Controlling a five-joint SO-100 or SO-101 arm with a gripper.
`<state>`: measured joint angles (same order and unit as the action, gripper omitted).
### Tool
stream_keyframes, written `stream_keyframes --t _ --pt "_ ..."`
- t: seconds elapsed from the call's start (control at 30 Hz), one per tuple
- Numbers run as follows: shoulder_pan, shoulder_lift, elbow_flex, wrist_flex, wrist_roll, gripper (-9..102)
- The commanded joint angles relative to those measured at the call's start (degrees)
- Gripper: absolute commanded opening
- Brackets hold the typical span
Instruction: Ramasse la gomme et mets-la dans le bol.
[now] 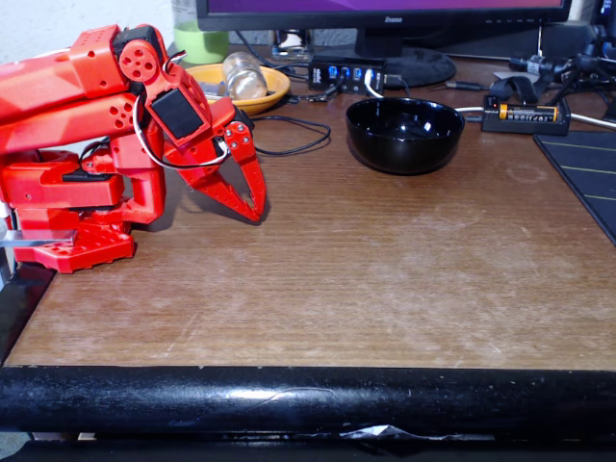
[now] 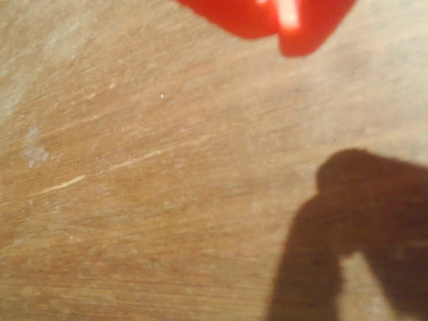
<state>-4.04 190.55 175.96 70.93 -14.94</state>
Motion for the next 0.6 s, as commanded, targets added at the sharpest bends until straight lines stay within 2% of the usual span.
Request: stream_keyframes --t 0.0,0.13,0.57 --pt "-0.44 0.00 1.05 0.70 -0.09 -6" --pt "-0.09 0.00 0.97 0.79 2.37 -6" --pt "0.09 0.00 0.97 0.70 1.41 -6"
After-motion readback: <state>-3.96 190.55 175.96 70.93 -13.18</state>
